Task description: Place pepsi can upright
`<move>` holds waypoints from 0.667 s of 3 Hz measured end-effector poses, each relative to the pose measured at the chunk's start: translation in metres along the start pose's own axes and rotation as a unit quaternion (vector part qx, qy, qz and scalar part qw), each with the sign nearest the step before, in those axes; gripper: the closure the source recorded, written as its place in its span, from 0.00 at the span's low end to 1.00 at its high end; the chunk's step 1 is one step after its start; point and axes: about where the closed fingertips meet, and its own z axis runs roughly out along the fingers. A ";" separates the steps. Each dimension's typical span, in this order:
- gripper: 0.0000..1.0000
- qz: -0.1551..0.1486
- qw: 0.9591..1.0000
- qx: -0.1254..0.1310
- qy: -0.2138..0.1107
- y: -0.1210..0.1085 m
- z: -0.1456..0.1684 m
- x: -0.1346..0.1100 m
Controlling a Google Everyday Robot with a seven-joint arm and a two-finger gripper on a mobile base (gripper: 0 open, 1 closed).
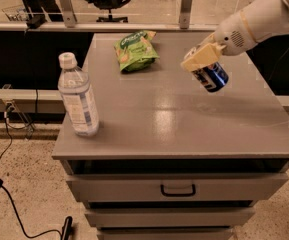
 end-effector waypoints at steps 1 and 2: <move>1.00 0.011 0.994 -0.028 -0.110 0.000 -0.013 -0.003; 1.00 0.010 0.978 -0.047 -0.204 0.002 -0.023 -0.003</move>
Offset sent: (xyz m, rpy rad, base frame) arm -0.0168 -0.0321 0.0303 0.6442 -0.2119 0.0604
